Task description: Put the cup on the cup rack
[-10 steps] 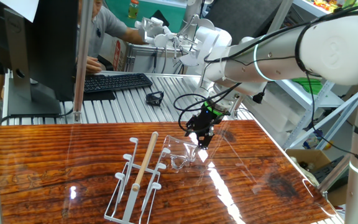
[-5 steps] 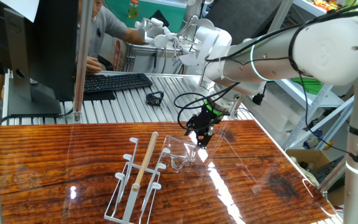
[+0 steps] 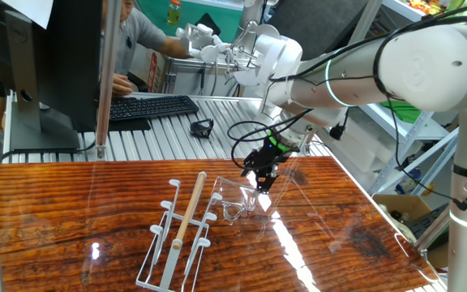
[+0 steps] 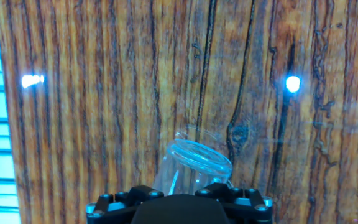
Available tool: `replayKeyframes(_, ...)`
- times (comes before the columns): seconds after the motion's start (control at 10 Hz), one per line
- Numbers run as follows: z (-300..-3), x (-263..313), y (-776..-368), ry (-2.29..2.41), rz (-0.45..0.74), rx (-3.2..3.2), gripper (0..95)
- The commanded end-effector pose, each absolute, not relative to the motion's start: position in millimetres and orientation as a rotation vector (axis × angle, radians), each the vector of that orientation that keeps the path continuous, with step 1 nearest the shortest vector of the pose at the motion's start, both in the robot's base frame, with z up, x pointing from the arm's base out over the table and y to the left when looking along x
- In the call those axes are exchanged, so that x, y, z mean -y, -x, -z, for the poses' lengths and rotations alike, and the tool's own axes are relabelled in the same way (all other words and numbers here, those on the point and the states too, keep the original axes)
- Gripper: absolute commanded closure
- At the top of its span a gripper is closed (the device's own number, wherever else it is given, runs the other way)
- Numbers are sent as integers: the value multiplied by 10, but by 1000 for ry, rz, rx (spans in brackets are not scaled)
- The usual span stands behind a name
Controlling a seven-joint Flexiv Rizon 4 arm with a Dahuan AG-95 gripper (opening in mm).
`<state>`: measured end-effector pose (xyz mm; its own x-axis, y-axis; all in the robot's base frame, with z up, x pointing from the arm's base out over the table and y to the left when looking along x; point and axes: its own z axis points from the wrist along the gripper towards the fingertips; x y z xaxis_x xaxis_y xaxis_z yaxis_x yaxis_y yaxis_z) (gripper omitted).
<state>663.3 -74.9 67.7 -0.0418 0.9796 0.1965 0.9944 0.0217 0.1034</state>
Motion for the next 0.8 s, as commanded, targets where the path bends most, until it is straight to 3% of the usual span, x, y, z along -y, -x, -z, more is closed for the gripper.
replayKeyframes(0.1, -620, 753, -6653, 2134, 332, 2206, 0)
replayKeyframes(0.8, -496, 743, -6648, 2150, 361, 2215, 0)
